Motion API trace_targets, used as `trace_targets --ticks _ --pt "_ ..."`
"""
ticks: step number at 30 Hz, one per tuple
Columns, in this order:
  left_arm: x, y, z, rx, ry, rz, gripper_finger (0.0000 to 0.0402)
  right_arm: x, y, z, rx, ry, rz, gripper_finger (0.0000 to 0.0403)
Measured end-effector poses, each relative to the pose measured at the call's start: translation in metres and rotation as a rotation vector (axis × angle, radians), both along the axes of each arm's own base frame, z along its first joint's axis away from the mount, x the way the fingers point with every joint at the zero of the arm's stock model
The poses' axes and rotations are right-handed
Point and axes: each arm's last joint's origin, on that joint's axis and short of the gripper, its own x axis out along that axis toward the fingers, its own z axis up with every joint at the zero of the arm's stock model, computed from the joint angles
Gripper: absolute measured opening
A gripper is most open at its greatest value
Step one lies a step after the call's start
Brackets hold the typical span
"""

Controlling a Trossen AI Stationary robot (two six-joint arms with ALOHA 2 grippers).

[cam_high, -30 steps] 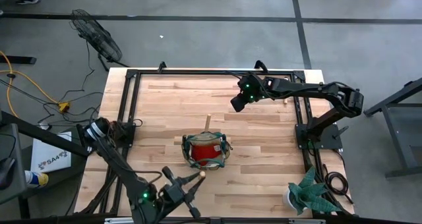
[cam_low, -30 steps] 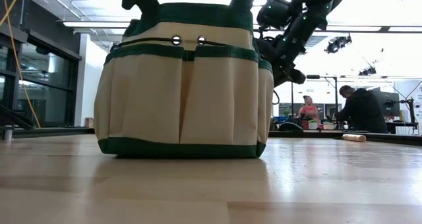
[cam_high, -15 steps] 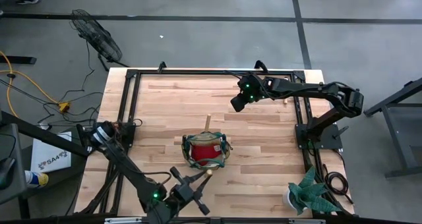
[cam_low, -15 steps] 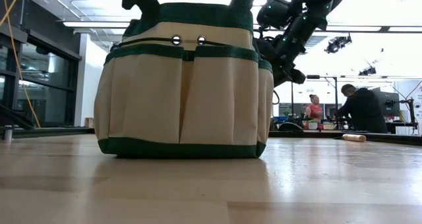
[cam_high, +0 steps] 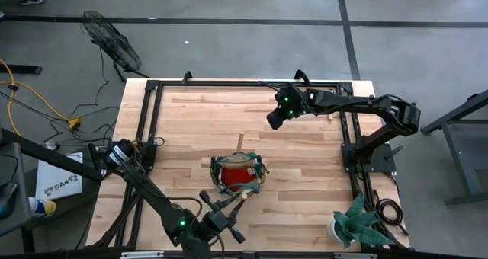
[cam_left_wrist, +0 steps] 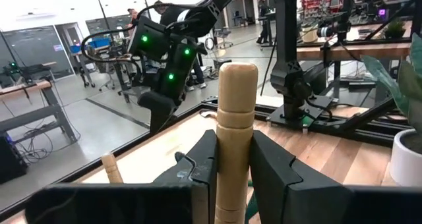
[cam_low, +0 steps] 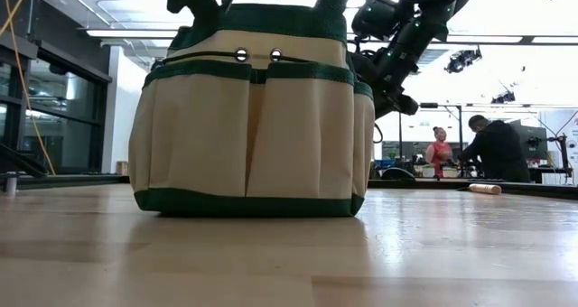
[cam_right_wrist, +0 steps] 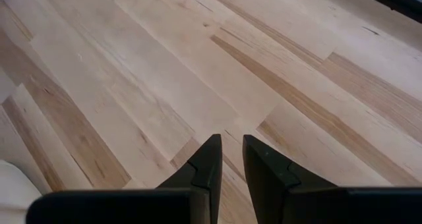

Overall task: Pick & Place Garden tools in Gardening bag
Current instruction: Put the left light brown trowel into the white gardening bag

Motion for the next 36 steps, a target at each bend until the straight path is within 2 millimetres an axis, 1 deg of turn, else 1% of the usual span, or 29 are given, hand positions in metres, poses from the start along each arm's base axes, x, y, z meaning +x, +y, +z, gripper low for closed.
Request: trace_targets --ticks 3,8,19,27,30,36 --pt "-0.001 0.001 -0.005 -0.009 -0.009 0.0 0.0054 0.0 0.0 0.0 0.0 0.0 0.0 0.0055" --pt "-0.001 0.002 -0.007 -0.018 -0.017 0.001 0.0054 0.0 0.0 0.0 0.0 0.0 0.0 0.0055" --pt "0.012 0.019 -0.013 -0.053 -0.053 0.052 0.0054 0.0 0.0 0.0 0.0 0.0 -0.001 0.0055" --pt "0.011 0.022 -0.021 -0.05 -0.052 0.055 0.0054 0.0 0.0 0.0 0.0 0.0 0.0 0.0055" --pt "0.015 0.027 -0.021 -0.051 -0.053 0.069 0.0054 0.0 0.0 0.0 0.0 0.0 0.0 0.0055" --pt "0.024 0.035 -0.015 -0.079 -0.084 0.098 0.0054 0.0 0.0 0.0 0.0 0.0 0.0 0.0055"
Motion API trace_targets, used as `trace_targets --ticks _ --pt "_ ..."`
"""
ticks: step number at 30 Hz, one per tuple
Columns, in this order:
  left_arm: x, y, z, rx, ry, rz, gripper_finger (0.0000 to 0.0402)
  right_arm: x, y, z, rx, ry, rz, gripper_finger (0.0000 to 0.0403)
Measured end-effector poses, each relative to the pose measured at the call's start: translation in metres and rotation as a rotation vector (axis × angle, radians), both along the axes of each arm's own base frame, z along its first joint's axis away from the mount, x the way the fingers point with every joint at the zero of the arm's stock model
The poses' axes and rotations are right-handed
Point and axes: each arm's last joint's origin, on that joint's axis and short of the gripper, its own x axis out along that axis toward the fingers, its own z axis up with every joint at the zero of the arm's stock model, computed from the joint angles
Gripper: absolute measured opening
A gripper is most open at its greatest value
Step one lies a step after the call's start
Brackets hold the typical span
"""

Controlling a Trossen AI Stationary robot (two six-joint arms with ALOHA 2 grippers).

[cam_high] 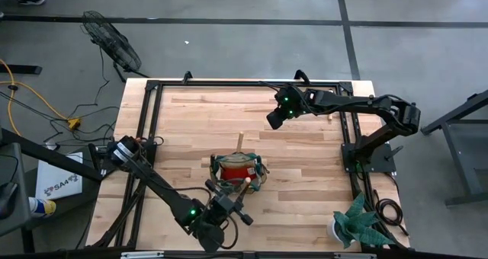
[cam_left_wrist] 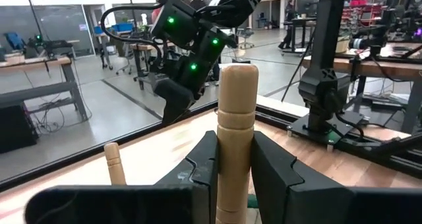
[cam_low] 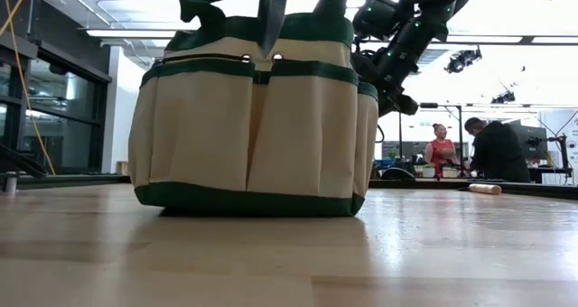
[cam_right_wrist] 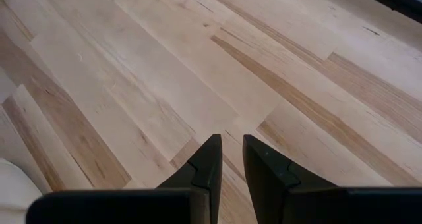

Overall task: Pick & Place Garden tools in Gardening bag
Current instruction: Put the left light brown trowel into the white gardening bag

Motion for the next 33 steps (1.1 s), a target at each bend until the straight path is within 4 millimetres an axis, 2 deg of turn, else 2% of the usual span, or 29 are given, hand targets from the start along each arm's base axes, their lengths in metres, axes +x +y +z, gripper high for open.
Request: trace_targets --ticks 7,13,16,33 --pt "0.008 0.009 0.0 -0.012 -0.015 0.029 0.0054 0.0 0.0 0.0 0.0 0.0 0.0 0.0055" --pt "0.027 0.006 -0.009 -0.01 -0.011 0.046 0.0054 0.0 0.0 0.0 -0.002 -0.006 0.0 0.0055" --pt "0.03 0.007 -0.004 0.001 0.003 0.052 0.0054 0.001 0.0 0.001 -0.003 -0.008 0.0 0.0055" --pt "0.034 0.011 -0.001 0.013 0.017 0.065 0.0054 0.002 -0.001 0.002 -0.014 -0.033 0.0 0.0055"
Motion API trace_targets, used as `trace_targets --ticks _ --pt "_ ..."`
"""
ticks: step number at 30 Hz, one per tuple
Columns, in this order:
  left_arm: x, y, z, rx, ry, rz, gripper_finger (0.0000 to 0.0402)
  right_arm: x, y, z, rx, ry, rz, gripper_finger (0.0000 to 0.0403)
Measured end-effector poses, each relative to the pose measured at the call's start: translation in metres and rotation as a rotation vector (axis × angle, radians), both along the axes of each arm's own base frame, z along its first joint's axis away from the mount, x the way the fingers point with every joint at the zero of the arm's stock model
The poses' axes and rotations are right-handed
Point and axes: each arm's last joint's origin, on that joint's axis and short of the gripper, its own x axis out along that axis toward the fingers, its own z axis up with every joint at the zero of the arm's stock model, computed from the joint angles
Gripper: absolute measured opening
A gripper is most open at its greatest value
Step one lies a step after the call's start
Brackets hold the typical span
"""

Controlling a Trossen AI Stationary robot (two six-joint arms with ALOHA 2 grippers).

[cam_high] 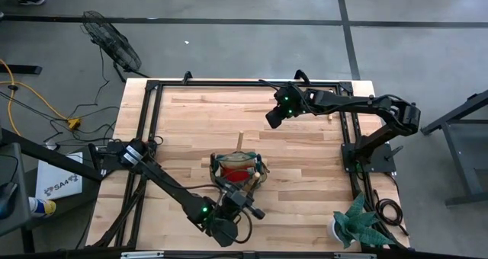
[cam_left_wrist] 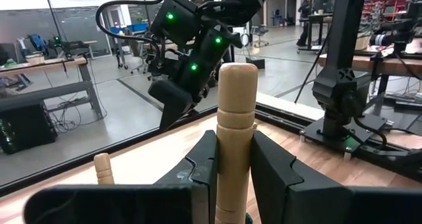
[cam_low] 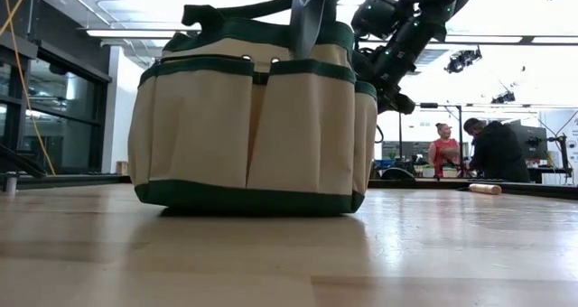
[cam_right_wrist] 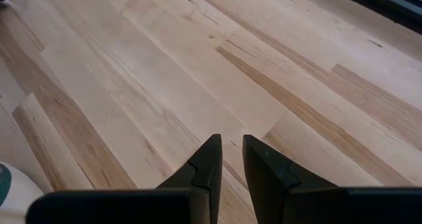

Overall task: Pick & Place Garden tools in Gardening bag
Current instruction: Put the left light brown trowel into the white gardening bag

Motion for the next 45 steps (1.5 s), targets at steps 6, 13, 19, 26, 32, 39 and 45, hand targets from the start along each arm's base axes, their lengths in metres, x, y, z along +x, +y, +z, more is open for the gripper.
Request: trace_targets --ticks 6,13,19,26,32,39,45 --pt "-0.002 -0.002 0.0 0.026 0.034 -0.006 0.0054 0.0 0.0 0.0 -0.002 -0.007 -0.001 0.0055" --pt "-0.002 -0.003 0.001 0.031 0.041 -0.006 0.0054 0.002 0.0 0.002 0.118 -0.076 -0.097 0.0055" --pt "-0.001 -0.003 0.013 0.034 0.045 -0.004 0.0054 0.005 -0.001 0.004 0.139 -0.127 -0.139 0.0055" --pt "-0.002 -0.002 0.026 0.029 0.039 -0.004 0.0054 0.008 0.003 0.008 0.415 -0.235 -0.062 0.0055" --pt "-0.002 -0.002 0.029 0.015 0.02 -0.004 0.0054 -0.005 0.012 0.025 0.452 -0.258 0.174 0.0053" --pt "0.006 0.006 0.05 0.018 0.025 0.018 0.0054 -0.062 0.061 0.081 0.112 -0.224 0.049 0.0032" --pt "0.017 0.024 0.07 0.046 0.066 0.066 0.0054 -0.093 0.123 0.129 -0.075 -0.524 0.069 0.0025"
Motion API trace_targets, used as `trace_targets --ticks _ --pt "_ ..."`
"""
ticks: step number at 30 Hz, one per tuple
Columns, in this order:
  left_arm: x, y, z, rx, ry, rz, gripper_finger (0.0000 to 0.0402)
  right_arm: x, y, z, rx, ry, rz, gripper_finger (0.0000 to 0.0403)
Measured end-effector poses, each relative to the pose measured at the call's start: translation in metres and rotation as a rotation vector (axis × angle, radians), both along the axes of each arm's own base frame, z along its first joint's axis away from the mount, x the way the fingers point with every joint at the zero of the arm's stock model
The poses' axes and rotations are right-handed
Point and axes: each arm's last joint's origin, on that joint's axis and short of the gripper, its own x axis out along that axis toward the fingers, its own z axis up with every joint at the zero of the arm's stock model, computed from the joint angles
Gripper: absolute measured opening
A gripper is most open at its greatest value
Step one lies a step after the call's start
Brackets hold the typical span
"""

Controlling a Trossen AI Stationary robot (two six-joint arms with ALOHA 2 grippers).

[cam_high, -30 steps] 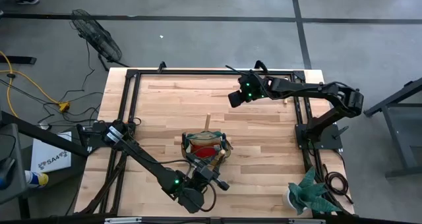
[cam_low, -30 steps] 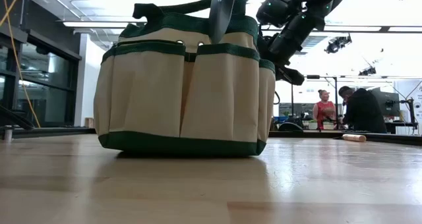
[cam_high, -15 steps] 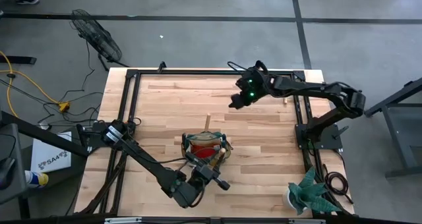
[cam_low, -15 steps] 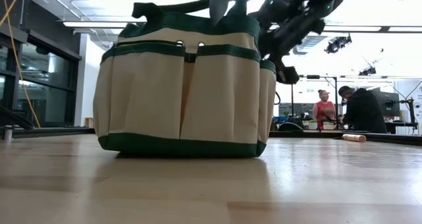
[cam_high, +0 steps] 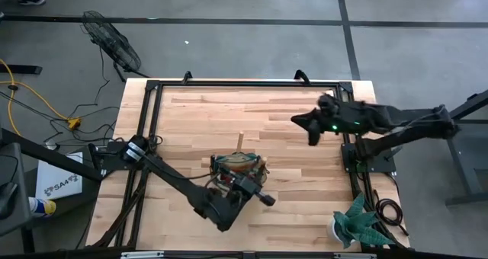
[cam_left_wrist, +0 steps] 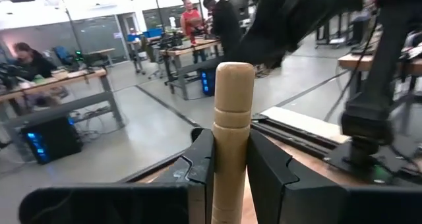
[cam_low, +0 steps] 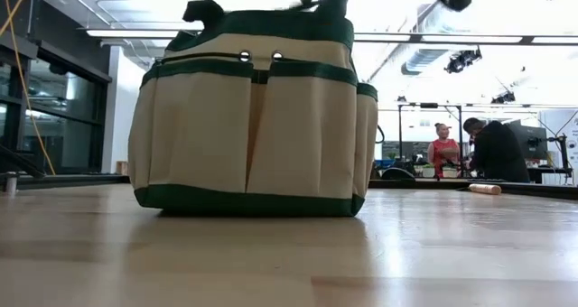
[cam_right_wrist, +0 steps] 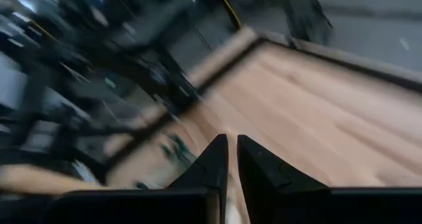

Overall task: Pick & Place Garden tools in Gardening bag
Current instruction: Put the left light brown trowel into the white gardening bag

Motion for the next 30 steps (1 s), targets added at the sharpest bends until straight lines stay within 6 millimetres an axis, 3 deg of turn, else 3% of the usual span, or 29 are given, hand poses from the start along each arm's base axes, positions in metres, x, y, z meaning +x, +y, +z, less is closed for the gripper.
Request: trace_targets --ticks 4,7,10,14,22,30 --pt "0.006 0.01 0.003 0.015 0.024 0.026 0.0054 -0.002 0.023 0.018 -0.085 -0.163 0.081 0.0025" --pt "0.008 0.015 0.003 0.015 0.025 0.038 0.0054 0.008 0.039 0.024 -0.175 -0.234 0.164 0.0025" --pt "0.01 0.018 0.003 0.015 0.025 0.044 0.0054 0.021 0.052 0.018 -0.258 -0.22 0.229 0.0034" --pt "0.01 0.019 0.003 0.018 0.029 0.047 0.0054 0.042 0.066 0.002 -0.312 -0.158 0.279 0.0081" --pt "0.01 0.018 0.003 0.017 0.032 0.052 0.0054 0.062 0.074 -0.006 -0.341 -0.179 0.31 0.0204" --pt "0.009 0.018 0.003 0.017 0.029 0.045 0.0054 0.067 0.082 -0.007 -0.339 -0.211 0.348 0.0219"
